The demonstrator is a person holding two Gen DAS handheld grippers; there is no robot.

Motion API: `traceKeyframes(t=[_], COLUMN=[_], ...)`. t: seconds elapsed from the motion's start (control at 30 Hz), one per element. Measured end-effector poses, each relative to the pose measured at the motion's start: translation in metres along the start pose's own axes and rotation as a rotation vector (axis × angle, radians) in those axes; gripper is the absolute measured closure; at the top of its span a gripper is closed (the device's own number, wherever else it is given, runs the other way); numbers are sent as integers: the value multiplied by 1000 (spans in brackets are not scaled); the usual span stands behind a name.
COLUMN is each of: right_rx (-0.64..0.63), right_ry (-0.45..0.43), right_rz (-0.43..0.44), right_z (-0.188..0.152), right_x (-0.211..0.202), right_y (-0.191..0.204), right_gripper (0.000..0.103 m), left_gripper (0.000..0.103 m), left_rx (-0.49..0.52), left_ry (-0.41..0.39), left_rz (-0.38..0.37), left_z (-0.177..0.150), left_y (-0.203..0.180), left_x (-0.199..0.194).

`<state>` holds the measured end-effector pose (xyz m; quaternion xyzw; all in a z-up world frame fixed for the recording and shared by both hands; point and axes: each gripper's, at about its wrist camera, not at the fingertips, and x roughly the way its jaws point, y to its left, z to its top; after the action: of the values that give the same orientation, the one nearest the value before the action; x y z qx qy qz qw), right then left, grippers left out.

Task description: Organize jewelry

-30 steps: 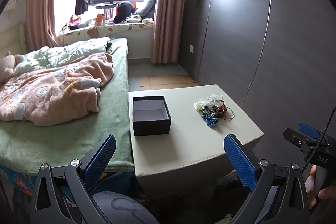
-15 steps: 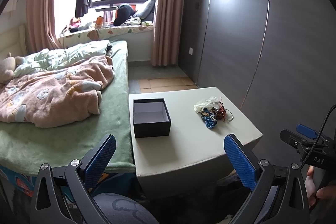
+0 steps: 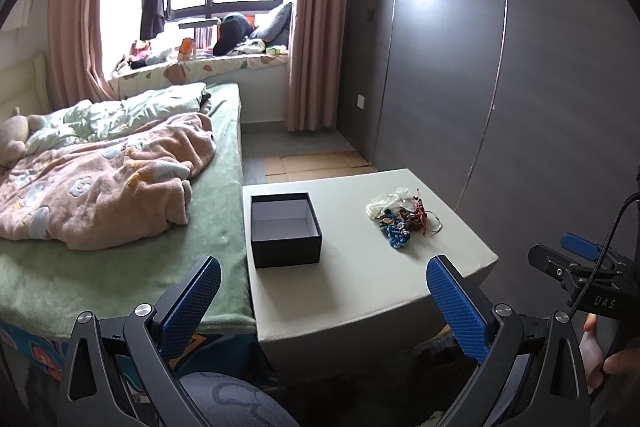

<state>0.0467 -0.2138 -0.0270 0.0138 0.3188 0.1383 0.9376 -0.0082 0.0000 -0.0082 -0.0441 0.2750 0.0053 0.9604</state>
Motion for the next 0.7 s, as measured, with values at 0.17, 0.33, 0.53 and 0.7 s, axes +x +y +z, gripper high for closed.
traceKeyframes(t=[0.17, 0.33, 0.53, 0.7], right_rx=[1, 15, 53, 108], right_ry=[7, 13, 36, 58], right_rz=[2, -1, 2, 18], right_z=[0, 4, 9, 13], right_x=[4, 13, 31, 50], right_y=[-1, -11, -26, -44], right_gripper=[0, 0, 0, 0], left_gripper=[0, 0, 0, 1], left_rx=[-6, 4, 4, 24], left_ry=[6, 24, 60, 84], left_rz=[-5, -16, -51, -97], left_z=[2, 5, 11, 22], left_y=[-1, -5, -8, -14], left_x=[5, 17, 41, 65])
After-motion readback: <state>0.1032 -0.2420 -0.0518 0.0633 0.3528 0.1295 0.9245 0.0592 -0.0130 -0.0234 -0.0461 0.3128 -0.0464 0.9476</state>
